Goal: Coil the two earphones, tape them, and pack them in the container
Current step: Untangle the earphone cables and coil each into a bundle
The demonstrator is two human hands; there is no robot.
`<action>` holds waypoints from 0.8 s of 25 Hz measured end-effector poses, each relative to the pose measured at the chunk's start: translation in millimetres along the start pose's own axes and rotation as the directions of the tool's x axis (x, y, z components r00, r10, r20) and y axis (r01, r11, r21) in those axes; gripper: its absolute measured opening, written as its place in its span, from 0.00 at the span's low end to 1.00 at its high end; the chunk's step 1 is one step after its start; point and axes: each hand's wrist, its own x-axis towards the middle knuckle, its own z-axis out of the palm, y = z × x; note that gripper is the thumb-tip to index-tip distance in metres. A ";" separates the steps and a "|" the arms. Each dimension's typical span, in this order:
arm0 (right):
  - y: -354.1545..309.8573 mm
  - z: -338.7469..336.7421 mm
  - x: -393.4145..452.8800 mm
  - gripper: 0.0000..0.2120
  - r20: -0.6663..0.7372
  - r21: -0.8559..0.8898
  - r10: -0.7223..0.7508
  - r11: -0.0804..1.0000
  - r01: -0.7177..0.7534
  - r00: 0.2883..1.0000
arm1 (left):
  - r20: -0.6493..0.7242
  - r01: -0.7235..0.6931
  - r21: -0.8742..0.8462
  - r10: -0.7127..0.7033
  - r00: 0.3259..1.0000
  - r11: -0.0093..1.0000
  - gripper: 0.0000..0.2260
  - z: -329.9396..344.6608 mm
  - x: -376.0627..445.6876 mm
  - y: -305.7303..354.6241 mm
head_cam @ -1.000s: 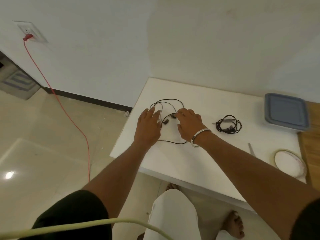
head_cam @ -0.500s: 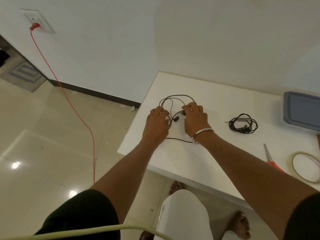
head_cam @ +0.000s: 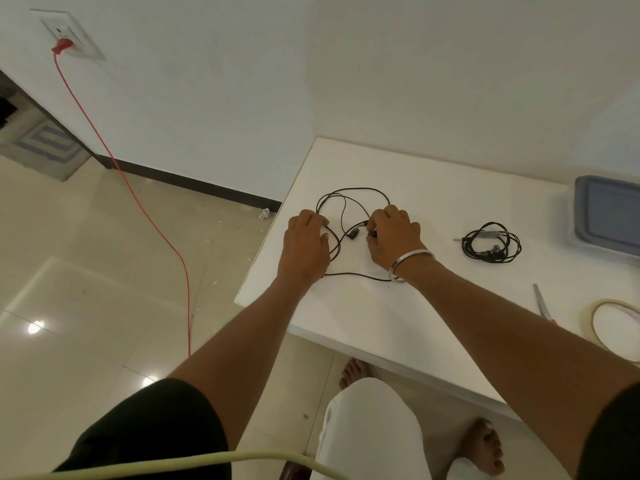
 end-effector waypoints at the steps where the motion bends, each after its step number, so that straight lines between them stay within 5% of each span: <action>1: 0.0 0.2 -0.5 0.07 -0.038 0.021 -0.002 1.000 0.002 0.999 | -0.015 0.002 0.014 -0.002 1.000 1.000 0.12 -0.5 0.2 0.2; 4: 0.3 -1.6 5.9 0.06 -0.128 0.061 0.009 0.998 -0.002 0.992 | -0.050 0.010 0.024 -0.009 0.999 1.000 0.12 0.0 0.4 2.0; 8: 5.4 -0.9 21.2 0.18 -0.027 -0.063 -0.057 0.997 0.055 0.998 | -0.063 -0.006 0.024 0.007 0.998 1.000 0.12 -1.3 2.9 6.2; 15: 15.9 -12.9 19.3 0.07 -0.062 -0.182 -0.167 0.971 0.154 0.984 | -0.077 -0.087 -0.100 0.079 0.994 0.991 0.14 -3.8 9.3 20.4; 20: 12.8 -40.6 5.6 0.05 -0.089 0.016 -0.264 0.964 0.266 0.961 | 0.116 -0.099 -0.400 0.157 0.981 0.911 0.14 -10.9 11.3 48.0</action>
